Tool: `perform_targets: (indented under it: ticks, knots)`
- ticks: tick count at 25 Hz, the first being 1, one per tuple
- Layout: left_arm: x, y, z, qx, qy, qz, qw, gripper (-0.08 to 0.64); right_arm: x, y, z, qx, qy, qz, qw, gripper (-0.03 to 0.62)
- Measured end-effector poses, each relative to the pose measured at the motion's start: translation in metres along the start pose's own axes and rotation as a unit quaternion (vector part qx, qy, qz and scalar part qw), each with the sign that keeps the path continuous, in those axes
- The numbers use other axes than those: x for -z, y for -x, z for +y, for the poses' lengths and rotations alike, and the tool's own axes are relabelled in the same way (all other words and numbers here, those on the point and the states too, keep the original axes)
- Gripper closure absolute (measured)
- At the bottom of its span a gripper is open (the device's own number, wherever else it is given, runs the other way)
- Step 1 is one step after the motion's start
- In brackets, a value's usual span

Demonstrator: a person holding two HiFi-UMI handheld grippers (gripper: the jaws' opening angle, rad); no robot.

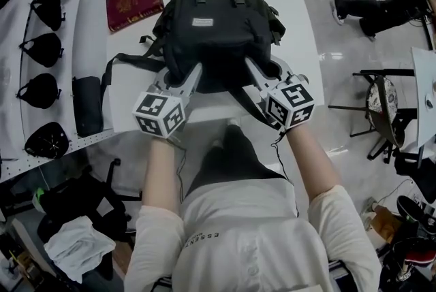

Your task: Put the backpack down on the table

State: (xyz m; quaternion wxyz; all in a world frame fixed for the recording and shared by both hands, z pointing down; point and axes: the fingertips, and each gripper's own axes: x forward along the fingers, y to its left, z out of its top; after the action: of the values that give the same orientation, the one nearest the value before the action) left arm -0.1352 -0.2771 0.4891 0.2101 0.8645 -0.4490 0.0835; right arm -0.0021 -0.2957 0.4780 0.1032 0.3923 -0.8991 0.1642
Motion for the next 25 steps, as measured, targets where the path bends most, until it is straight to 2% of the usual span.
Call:
perform_targets:
  ticks: [18, 25]
  knots:
    - [0.086, 0.016, -0.007, 0.006, 0.042, 0.041, 0.9983, 0.446, 0.087, 0.017, 0.017, -0.002, -0.05, 0.038, 0.998, 0.486]
    - [0.101, 0.017, -0.004, 0.013, 0.044, 0.029, 0.9985, 0.445, 0.101, 0.016, 0.02, -0.001, -0.054, 0.034, 0.998, 0.486]
